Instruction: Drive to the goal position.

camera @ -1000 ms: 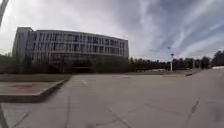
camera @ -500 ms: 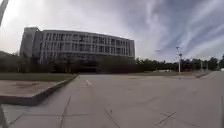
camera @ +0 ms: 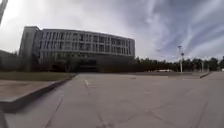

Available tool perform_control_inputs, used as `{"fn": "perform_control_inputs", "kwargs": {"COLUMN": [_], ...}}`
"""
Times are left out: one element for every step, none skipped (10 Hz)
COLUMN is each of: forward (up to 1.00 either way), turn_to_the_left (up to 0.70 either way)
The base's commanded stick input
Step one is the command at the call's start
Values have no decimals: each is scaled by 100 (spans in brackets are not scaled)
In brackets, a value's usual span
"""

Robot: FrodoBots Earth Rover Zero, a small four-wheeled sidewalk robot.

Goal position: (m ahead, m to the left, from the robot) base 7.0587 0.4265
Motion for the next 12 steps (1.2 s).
{"fn": "perform_control_inputs", "kwargs": {"forward": [100,100,100,100,100,100,100,100,100,100,100,100], "turn_to_the_left": [40,40,40,40,37,4,0,0,0,0,0,0]}}
